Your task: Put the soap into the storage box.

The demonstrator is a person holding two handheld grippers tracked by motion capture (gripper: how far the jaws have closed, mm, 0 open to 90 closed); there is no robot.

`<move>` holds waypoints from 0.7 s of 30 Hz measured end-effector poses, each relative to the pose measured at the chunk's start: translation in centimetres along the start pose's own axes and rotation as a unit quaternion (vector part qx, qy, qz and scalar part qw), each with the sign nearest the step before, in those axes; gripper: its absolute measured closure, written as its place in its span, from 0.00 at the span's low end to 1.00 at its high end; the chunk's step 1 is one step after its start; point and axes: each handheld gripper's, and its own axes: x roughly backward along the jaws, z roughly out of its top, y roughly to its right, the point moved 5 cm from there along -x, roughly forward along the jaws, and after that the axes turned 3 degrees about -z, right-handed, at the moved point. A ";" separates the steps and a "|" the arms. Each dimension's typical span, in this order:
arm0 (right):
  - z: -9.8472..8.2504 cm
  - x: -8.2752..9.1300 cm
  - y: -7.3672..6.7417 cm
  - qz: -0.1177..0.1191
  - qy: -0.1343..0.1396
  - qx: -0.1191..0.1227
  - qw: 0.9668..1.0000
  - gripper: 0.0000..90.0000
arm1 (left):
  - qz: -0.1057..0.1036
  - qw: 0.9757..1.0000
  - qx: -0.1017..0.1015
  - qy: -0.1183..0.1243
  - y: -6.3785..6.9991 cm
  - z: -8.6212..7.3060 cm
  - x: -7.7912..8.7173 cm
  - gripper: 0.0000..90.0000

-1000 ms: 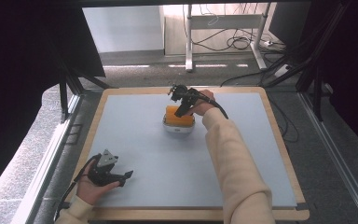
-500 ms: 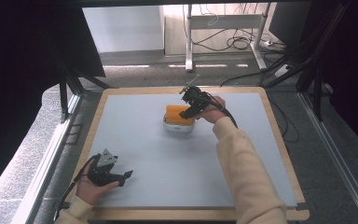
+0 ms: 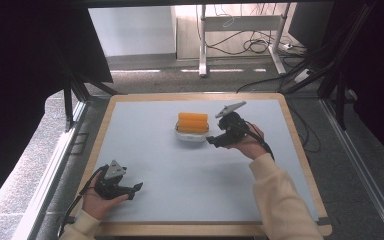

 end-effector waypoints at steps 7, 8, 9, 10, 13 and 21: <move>-5.1 2.9 -0.7 -0.019 0.022 -0.028 0.999 0.30 | 0.001 1.000 0.000 -0.002 0.0 -0.1 -0.1 0.18; -5.8 3.3 -0.7 -0.024 0.022 -0.032 0.999 0.30 | 0.002 1.000 0.000 -0.002 0.0 -0.1 -0.2 0.18; -6.5 3.6 -0.8 -0.029 0.022 -0.035 0.999 0.30 | 0.002 1.000 0.001 -0.002 0.0 -0.1 -0.2 0.18; -7.4 4.0 -0.9 -0.032 0.023 -0.036 0.999 0.30 | 0.003 1.000 0.001 -0.001 0.0 -0.1 -0.2 0.18; -9.4 4.8 -1.0 -0.044 0.020 -0.040 0.998 0.30 | 0.003 1.000 0.002 -0.001 0.0 -0.1 -0.2 0.18; -11.8 4.9 -0.1 -0.066 0.013 -0.059 0.996 0.30 | 0.004 1.000 0.004 -0.003 -0.2 0.0 -0.3 0.18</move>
